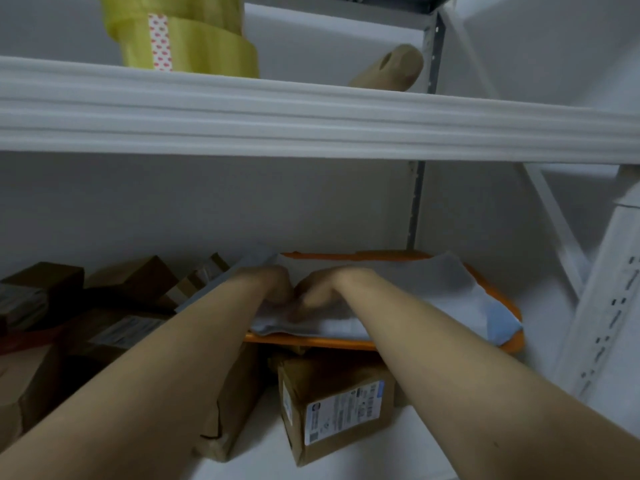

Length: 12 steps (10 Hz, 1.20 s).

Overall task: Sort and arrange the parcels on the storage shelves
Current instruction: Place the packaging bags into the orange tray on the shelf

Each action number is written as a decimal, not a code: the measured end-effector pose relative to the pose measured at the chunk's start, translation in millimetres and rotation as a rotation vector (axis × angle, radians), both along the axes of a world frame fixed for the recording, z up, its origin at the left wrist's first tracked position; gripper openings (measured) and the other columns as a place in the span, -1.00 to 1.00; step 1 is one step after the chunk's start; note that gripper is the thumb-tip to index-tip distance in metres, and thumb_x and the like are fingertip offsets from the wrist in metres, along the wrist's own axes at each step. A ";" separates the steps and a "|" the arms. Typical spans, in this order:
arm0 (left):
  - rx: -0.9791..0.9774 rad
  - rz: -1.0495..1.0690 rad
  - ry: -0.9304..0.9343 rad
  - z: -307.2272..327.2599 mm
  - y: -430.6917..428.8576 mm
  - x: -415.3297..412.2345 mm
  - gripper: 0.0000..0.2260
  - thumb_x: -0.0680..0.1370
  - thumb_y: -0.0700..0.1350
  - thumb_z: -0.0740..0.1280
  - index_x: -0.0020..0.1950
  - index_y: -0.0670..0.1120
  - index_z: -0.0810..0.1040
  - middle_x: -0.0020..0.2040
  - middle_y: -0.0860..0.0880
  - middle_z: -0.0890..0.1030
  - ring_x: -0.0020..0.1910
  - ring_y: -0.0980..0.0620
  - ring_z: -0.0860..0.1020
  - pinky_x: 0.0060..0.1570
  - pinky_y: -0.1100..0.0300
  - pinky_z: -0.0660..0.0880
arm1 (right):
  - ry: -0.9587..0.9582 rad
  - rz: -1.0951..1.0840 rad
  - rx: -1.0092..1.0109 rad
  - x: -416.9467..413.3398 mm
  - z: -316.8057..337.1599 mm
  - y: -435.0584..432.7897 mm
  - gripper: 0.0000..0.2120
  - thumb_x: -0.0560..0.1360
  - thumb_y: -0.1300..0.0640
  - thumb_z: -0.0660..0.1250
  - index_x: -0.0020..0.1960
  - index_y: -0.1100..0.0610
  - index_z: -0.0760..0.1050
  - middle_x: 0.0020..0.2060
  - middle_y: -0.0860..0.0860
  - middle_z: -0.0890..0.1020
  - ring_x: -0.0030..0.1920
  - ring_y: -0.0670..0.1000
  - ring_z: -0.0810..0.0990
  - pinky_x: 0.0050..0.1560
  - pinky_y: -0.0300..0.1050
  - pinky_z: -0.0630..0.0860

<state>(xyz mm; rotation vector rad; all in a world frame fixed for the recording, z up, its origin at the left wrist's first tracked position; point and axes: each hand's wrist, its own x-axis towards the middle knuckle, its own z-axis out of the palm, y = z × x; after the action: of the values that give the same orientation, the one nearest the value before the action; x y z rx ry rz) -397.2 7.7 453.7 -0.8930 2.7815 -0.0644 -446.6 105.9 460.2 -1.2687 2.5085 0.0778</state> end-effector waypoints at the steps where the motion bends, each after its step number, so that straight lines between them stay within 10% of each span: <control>1: -0.022 0.000 -0.094 2.2 -2.5 -4.8 -0.67 0.56 -0.04 0.31 0.27 -0.16 0.52 0.29 -0.13 0.53 0.28 -0.08 0.49 0.02 0.21 0.39 | 0.087 0.094 0.076 -10.4 1.9 -0.3 -0.47 0.52 -0.21 0.26 0.41 0.01 0.39 0.39 0.03 0.42 0.33 0.07 0.40 0.35 0.06 0.34; 2: -0.001 -0.062 -0.019 4.9 -5.1 -14.3 -0.68 0.53 0.01 0.28 0.25 -0.06 0.50 0.35 -0.05 0.43 0.35 -0.06 0.38 0.33 0.11 0.29 | 0.254 0.138 0.086 -24.2 9.3 15.2 -0.45 0.58 -0.11 0.22 0.50 0.09 0.26 0.47 0.05 0.30 0.43 0.07 0.30 0.41 -0.02 0.26; 6: 0.329 -0.303 -0.092 23.7 127.0 -77.4 -0.09 0.40 0.35 0.34 0.58 -0.04 0.03 0.57 -0.04 0.06 0.51 -0.13 0.12 0.27 -0.08 0.27 | 0.327 -0.476 0.283 -70.5 16.1 157.8 -0.61 0.60 0.19 0.19 0.41 0.21 0.30 0.43 0.16 0.30 0.40 0.19 0.30 0.37 0.07 0.28; 8: 0.269 -0.319 -0.150 15.0 135.0 -83.5 -0.06 0.31 0.36 0.41 0.54 -0.03 0.17 0.52 -0.04 0.21 0.44 -0.15 0.26 0.17 -0.03 0.34 | 0.344 -0.446 0.097 -56.9 23.3 174.0 -0.64 0.57 0.20 0.25 0.36 0.18 0.39 0.39 0.10 0.42 0.38 0.12 0.39 0.35 0.01 0.29; 9: 0.308 -0.334 -0.094 19.6 142.4 -82.9 -0.15 0.36 0.22 0.46 0.53 -0.03 0.20 0.49 -0.05 0.25 0.43 -0.14 0.29 0.15 0.01 0.37 | 0.268 -0.405 -0.003 -53.6 35.2 184.2 -0.96 0.47 0.26 0.37 -0.13 0.15 0.57 -0.06 0.05 0.67 0.04 0.08 0.62 -0.02 -0.10 0.54; 12: 0.378 -0.348 -0.125 13.5 175.8 -72.0 -0.15 0.38 0.32 0.38 0.52 -0.07 0.19 0.41 -0.12 0.33 0.33 -0.18 0.35 0.24 -0.09 0.36 | 0.254 -0.364 0.049 -46.3 24.7 209.3 -0.87 0.56 0.21 0.20 0.02 0.24 0.49 -0.08 0.09 0.53 -0.06 0.11 0.51 -0.07 -0.05 0.46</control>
<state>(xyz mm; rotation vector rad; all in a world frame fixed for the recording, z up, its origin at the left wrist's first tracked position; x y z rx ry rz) -469.2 183.5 467.2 -0.3006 2.6668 0.3266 -493.0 315.1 484.9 -0.8084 2.8928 0.2247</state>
